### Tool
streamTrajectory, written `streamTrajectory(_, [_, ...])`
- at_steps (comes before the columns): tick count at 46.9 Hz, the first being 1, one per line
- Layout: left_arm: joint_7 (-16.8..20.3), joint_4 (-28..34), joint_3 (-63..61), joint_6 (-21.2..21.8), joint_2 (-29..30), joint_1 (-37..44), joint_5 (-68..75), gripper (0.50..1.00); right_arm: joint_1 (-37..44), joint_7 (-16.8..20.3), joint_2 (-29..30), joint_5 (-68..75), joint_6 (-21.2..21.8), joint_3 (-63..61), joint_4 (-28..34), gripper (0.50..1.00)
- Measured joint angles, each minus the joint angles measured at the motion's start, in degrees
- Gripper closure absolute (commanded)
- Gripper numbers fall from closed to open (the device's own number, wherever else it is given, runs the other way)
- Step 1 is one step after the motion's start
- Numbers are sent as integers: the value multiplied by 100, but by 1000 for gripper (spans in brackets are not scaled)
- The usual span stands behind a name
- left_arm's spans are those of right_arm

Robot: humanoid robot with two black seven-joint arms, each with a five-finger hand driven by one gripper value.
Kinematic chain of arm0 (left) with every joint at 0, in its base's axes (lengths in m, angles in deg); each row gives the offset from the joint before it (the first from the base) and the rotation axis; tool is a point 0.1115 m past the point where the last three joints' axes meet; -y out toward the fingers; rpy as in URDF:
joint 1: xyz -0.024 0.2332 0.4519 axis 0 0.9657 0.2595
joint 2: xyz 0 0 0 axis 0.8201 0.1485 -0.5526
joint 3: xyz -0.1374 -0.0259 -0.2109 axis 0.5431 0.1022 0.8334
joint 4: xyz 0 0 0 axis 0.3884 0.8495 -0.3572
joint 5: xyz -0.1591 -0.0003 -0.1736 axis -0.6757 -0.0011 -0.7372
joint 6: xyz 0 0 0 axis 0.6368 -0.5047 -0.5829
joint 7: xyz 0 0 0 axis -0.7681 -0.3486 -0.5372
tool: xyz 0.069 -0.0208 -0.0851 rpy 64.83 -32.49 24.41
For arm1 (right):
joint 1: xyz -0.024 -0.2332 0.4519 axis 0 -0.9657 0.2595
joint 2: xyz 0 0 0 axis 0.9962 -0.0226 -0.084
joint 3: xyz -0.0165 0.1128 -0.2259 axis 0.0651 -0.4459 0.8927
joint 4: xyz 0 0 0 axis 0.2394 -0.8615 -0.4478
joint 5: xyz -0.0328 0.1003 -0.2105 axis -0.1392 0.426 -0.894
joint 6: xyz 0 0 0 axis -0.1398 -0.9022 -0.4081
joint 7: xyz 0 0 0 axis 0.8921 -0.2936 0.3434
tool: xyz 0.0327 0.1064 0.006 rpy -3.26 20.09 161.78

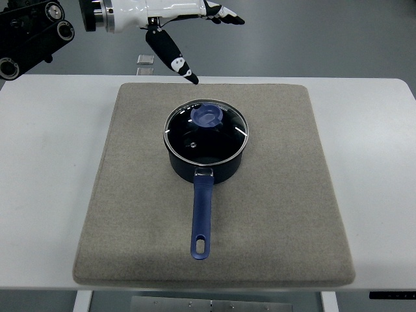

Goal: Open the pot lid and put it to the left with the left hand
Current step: 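Raise the left hand and swing it over the saucepan lid, then lower the left hand onto the blue knob of the glass lid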

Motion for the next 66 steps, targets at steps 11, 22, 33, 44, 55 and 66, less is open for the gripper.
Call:
streamTrajectory(11, [27,-201,-416,-613,-16,-212,729,542,1,0,0,0,0,0,-1,583])
streamTrajectory(22, [27,-533,-1004,-601,-16,-672,1748,540,1,1,0,0,0,0,-3,583])
streamTrajectory(33, [24,-789,-1016,-599,-34,-908,2441,542,1,0,0,0,0,0,-3,583])
streamTrajectory(44, [25,-867,-1009,-598,-240,-1145,3068,540,0,1,0,0,0,0,-1,583])
streamTrajectory(55, [25,-829,-1006,-666,-373,-1241,3025,536,0,2,0,0,0,0,-1,583])
streamTrajectory(66, [25,-794,-1036,-808,-368,-1146,3003,534,1,2,0,0,0,0,0,583])
